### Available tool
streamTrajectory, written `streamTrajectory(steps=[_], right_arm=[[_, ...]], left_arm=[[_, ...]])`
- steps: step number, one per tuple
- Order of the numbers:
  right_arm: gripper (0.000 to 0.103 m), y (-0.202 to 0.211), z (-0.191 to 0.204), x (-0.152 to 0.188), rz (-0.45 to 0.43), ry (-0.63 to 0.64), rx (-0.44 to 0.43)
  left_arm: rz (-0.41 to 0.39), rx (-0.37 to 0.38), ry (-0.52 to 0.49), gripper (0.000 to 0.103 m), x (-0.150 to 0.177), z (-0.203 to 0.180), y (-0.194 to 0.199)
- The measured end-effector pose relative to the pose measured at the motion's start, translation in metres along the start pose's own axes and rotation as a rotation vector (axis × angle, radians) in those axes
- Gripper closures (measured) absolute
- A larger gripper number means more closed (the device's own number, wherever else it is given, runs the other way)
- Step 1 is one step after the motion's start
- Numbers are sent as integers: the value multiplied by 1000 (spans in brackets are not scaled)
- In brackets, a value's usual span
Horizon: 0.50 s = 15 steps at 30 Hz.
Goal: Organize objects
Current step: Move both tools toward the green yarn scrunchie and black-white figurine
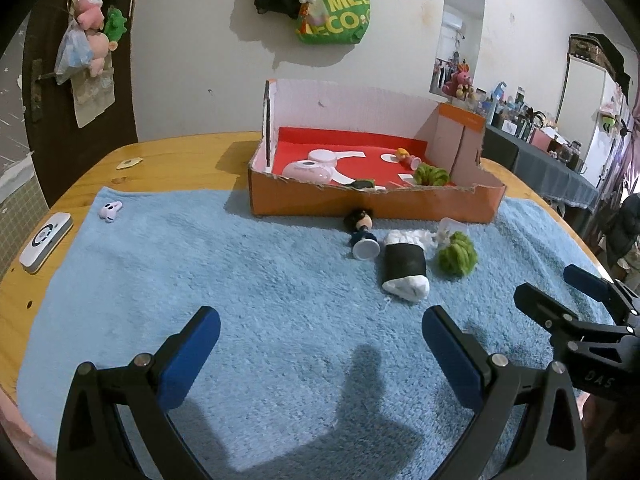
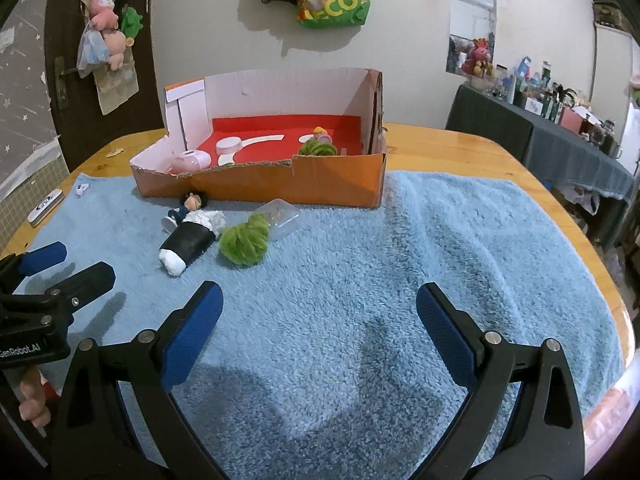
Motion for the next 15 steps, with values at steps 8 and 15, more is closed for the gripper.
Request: streamTrajectory(steps=[8, 15], right_arm=[[4, -18, -8, -8, 44, -8, -103], [5, -35, -4, -20, 84, 83, -118]], left_arm=[[81, 65, -24, 0, -6, -8, -16], [145, 92, -65, 2, -14, -18, -34]])
Point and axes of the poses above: each gripper's, at about its wrist camera, not at the fingertips, and y roughly against the way its jaws point, z to its left, x to its underside, the point moved 2 cm from there along -y, roughly the way its jaws point, and after that the axes turned 15 degrees about y, right-handed, at the moved point
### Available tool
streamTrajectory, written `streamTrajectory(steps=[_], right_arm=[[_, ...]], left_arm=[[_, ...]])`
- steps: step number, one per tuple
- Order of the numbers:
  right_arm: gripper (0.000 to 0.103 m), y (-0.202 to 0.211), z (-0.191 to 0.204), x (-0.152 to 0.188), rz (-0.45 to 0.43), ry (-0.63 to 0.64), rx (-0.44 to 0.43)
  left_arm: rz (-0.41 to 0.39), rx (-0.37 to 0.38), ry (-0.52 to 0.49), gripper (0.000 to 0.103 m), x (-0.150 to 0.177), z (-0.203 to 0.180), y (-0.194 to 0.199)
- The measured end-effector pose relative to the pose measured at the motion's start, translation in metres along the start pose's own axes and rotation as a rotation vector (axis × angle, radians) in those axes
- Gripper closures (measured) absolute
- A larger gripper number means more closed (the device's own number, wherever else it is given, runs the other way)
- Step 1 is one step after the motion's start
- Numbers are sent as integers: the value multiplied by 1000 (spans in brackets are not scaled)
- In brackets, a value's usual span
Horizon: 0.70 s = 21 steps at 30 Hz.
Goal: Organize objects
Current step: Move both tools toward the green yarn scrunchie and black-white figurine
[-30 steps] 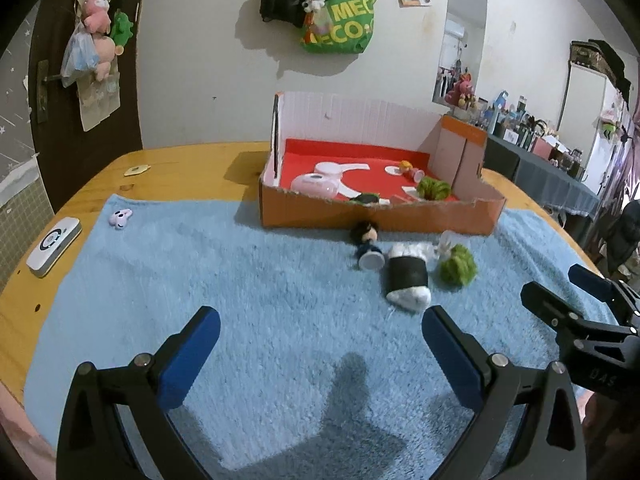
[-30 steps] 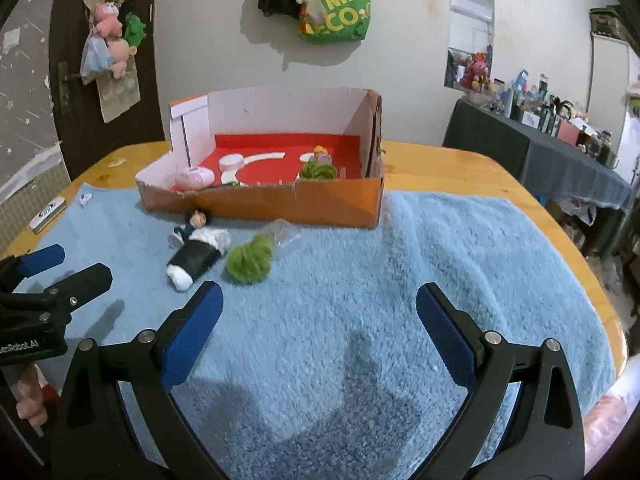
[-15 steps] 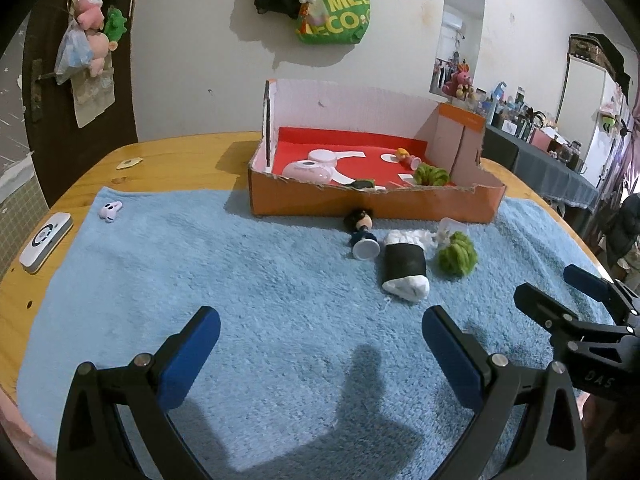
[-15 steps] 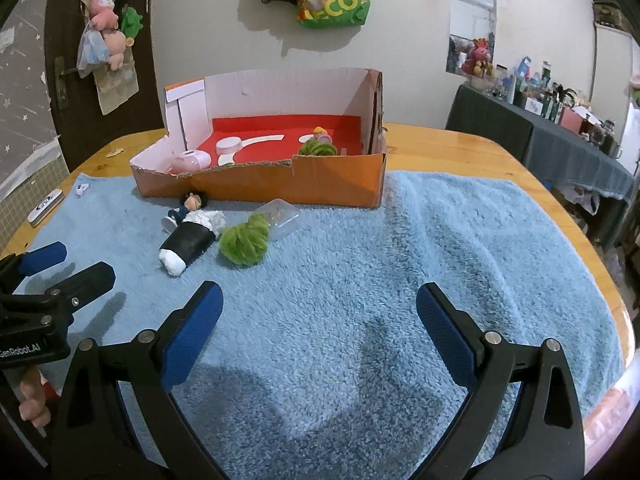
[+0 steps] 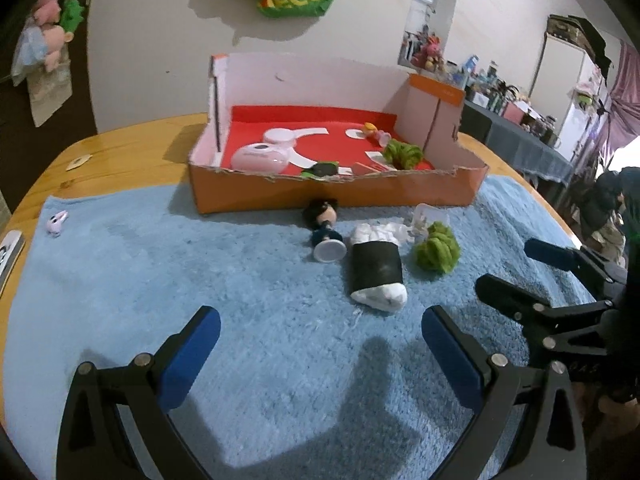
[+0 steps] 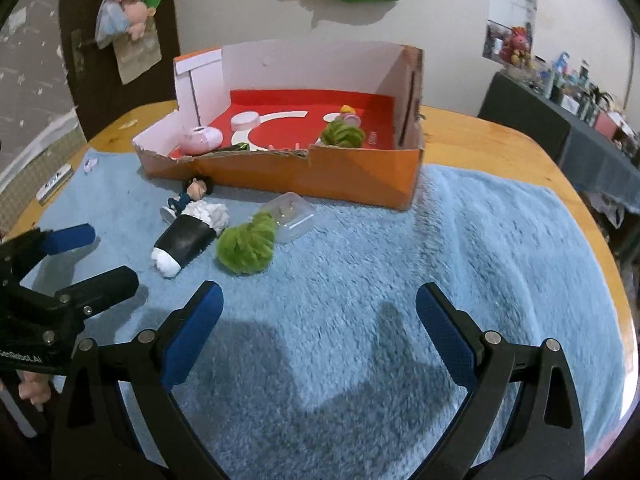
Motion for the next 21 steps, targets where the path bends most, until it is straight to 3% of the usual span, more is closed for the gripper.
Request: streamTrajectory(steps=[9, 21], right_arm=[[7, -16, -3, -17, 13, 24, -49], [25, -28, 2, -29, 60, 136, -180]], left_arm=[[55, 13, -73, 7, -13, -13, -16], [139, 85, -180, 20, -21, -25, -26]])
Point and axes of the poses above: each gripper's, at about its wrist camera, not at the fingertips, and y roughly against the way its jaws point, z to its left, x to its underside, the point moved 2 cm from there along -y, roughly the way its jaws point, and after that the axes turned 15 degrees about y, right-handed, at the moved point
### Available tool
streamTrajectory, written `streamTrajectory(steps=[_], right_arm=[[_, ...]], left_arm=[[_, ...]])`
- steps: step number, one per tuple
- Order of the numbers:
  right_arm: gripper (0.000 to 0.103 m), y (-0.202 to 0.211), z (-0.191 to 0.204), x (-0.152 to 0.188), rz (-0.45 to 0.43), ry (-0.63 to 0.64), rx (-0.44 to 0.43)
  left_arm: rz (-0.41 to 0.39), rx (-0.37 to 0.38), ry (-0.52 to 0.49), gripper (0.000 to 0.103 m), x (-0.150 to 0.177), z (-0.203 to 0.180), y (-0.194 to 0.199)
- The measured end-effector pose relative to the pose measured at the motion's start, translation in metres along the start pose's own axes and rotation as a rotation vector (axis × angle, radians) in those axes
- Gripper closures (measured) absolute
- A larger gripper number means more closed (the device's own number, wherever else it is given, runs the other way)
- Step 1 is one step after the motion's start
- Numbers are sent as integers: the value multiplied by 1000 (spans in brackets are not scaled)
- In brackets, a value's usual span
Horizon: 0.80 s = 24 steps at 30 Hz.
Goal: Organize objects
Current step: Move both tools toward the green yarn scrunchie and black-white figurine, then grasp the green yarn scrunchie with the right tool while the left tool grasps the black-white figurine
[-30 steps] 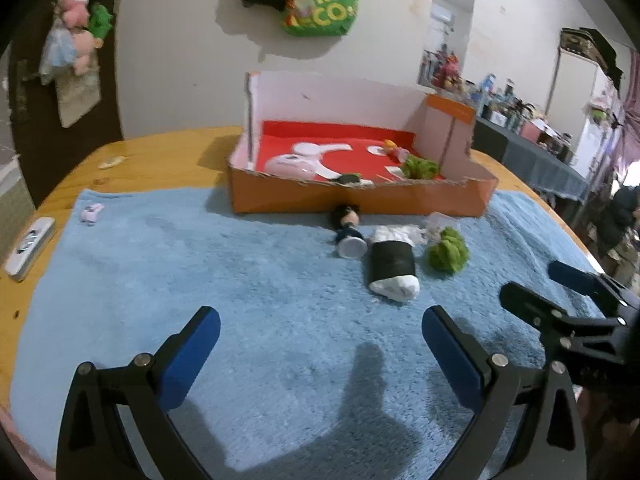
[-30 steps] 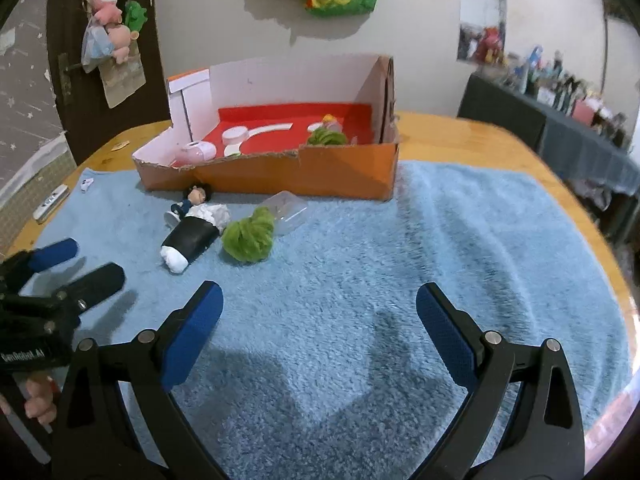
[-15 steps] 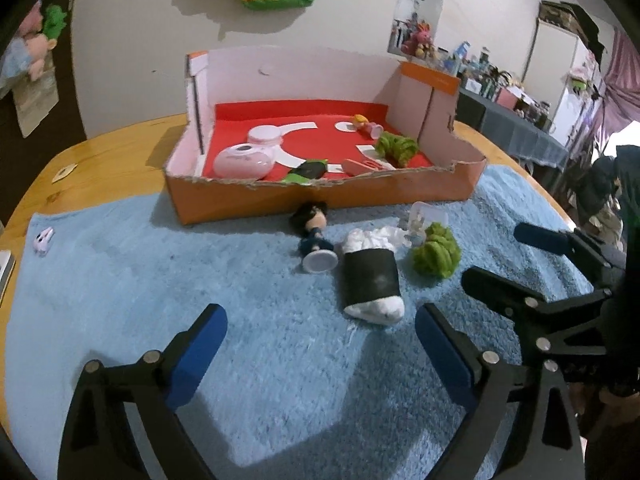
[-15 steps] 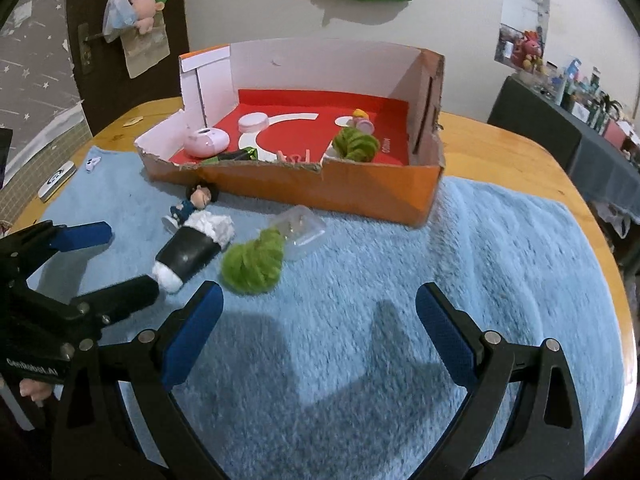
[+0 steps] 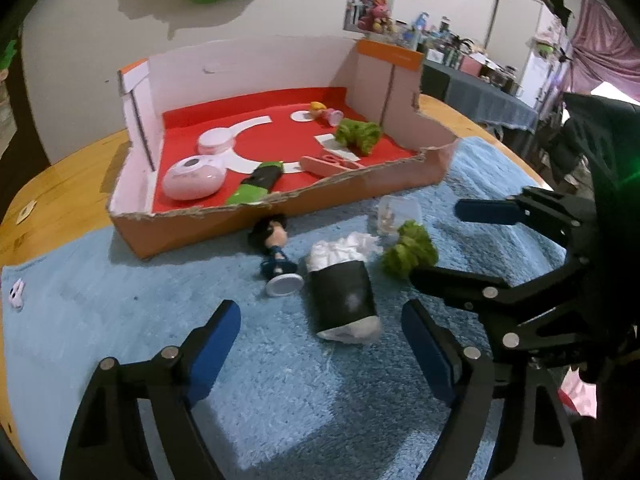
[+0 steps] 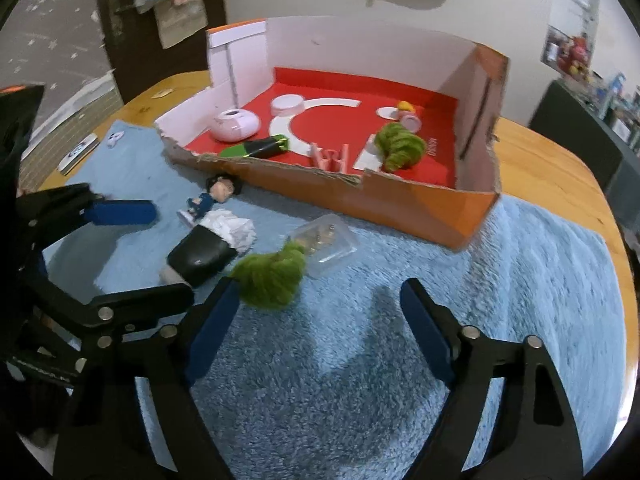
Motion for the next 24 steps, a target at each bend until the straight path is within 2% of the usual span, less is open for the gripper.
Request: streamTrajectory(steps=[14, 19, 24], right_arm=[[49, -8, 1, -5, -10, -2, -161], [56, -11, 3, -5, -1, -9, -192], [65, -11, 5, -5, -4, -11, -209]], left_arm=[[66, 103, -11, 40, -5, -3, -5], [73, 106, -15, 41, -5, -4, -6], [87, 112, -18, 48, -4, -5, -8]])
Point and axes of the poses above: each gripper's, at about its wrist camera, not at the fingertips, and y roughly against the way its jaws point, z to its left, x to its underside, the point moved 2 cm from there along -y, roughly the way its jaws point, and after that the axes turned 15 degrees about y, right-handed, at the moved point
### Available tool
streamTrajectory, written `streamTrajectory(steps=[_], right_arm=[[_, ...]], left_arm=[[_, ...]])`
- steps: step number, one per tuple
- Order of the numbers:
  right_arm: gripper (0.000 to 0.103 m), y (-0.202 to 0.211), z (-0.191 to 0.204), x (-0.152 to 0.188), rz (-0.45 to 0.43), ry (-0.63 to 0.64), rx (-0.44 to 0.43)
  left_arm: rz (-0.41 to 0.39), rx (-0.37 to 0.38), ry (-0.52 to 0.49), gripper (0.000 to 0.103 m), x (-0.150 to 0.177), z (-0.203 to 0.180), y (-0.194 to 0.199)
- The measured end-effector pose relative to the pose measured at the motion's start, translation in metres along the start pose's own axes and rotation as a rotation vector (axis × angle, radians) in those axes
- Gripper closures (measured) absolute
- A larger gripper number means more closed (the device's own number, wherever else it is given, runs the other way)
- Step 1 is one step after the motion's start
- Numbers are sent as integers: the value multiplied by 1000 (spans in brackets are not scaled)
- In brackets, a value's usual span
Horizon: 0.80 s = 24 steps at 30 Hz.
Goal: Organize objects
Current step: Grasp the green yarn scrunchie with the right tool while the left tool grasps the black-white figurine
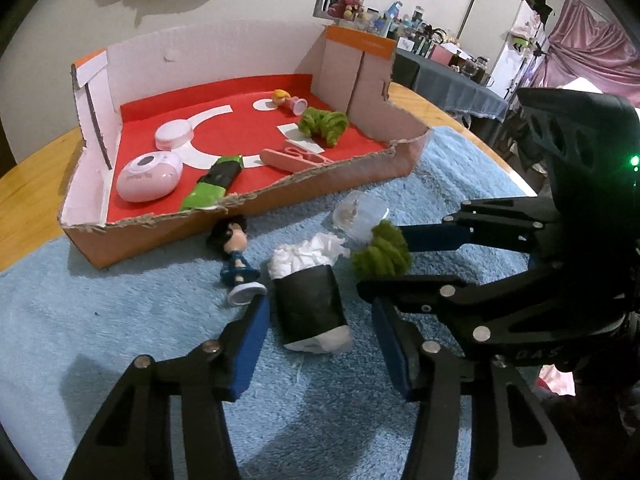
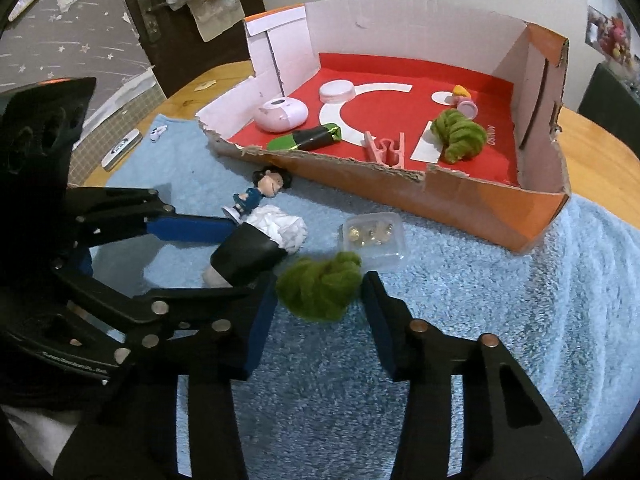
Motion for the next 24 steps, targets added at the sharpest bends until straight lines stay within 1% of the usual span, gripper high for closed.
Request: streamTrajectory(steps=[2, 3, 4, 7, 8, 17, 24], right_arm=[[66, -1, 1, 0, 3, 2, -4], [66, -1, 2, 0, 2, 4, -2], [67, -1, 2, 1, 2, 3, -6], [68, 1, 2, 1, -2, 2, -15], [68, 1, 2, 1, -2, 4, -18], [68, 4, 3, 4, -8, -5, -19], [68, 13, 3, 5, -21, -11, -7]], left_arm=[[1, -3, -2, 48, 0, 0, -1], [1, -1, -2, 51, 0, -1, -1], [1, -1, -2, 56, 1, -1, -1], [-1, -8, 2, 61, 1, 1, 0], [-2, -9, 4, 64, 1, 1, 0], [-12, -15, 6, 65, 2, 0, 3], [-44, -13, 2, 65, 3, -2, 15]])
Point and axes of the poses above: each gripper's, at about its wrist camera, not at the fingertips, and y roughly against the way its jaws point, z to its left, x to its underside, the point moved 2 cm from there along -y, roughly the way its jaws point, and after that the axes turned 15 degrees about y, right-handed, at the moved point
